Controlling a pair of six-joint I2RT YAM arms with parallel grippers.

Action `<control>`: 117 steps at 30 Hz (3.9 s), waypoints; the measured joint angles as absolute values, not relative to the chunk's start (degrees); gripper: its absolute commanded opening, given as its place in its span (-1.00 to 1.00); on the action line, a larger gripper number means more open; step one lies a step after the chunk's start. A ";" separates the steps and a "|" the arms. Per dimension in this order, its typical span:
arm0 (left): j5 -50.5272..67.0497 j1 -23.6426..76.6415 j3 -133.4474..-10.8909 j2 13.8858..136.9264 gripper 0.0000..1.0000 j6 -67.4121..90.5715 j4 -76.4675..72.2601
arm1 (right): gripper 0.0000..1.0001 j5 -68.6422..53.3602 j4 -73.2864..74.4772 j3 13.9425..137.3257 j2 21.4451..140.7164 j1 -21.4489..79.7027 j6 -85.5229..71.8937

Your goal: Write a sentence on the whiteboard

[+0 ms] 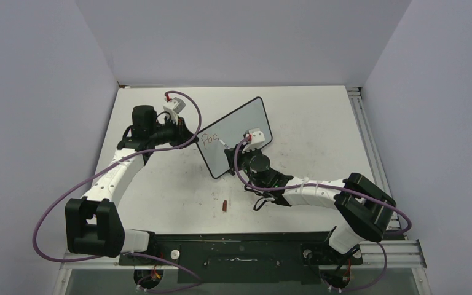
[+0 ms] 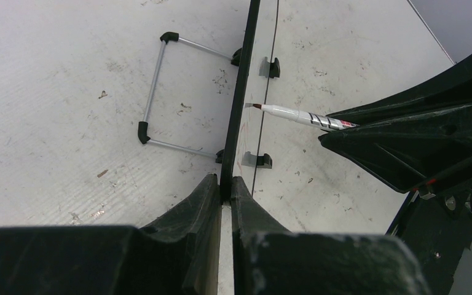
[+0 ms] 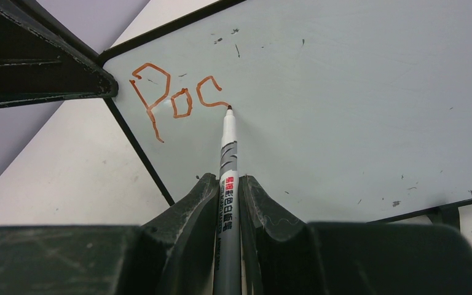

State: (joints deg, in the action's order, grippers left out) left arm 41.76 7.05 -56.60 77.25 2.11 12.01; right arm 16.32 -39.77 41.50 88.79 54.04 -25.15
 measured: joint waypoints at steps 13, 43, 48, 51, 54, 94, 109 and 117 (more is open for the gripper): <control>41.80 7.05 -56.60 77.25 -1.00 2.11 12.01 | -0.89 16.75 -39.24 41.50 88.79 55.33 -25.12; 42.06 7.09 -56.60 77.25 -1.00 2.11 12.01 | -0.89 18.26 -36.64 41.50 88.44 56.69 -24.45; 42.09 7.09 -56.60 77.25 -1.00 2.11 12.01 | -0.89 18.87 -33.19 41.50 86.15 56.69 -23.73; 42.06 7.09 -56.60 77.25 -1.00 2.11 12.01 | -0.89 19.31 -31.44 41.50 83.22 56.69 -23.03; 42.06 7.09 -56.62 77.25 -1.00 2.11 11.99 | -0.89 19.75 -30.06 41.50 80.25 56.47 -22.46; 42.09 7.09 -56.62 77.25 -1.00 2.11 12.01 | -0.89 11.20 -32.64 46.19 85.73 49.52 -20.10; 41.98 7.09 -56.90 77.36 -1.00 2.09 12.47 | -0.89 10.98 -33.36 46.92 87.05 49.60 -20.12; 42.00 7.09 -56.95 77.38 -1.00 2.07 12.67 | -0.89 11.09 -33.36 46.92 87.05 50.33 -20.14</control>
State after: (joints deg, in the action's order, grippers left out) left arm 42.00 7.09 -56.95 77.38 2.07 12.67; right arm 11.09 -33.36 46.92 87.05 50.33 -20.14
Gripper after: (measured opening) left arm 0.068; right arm 0.161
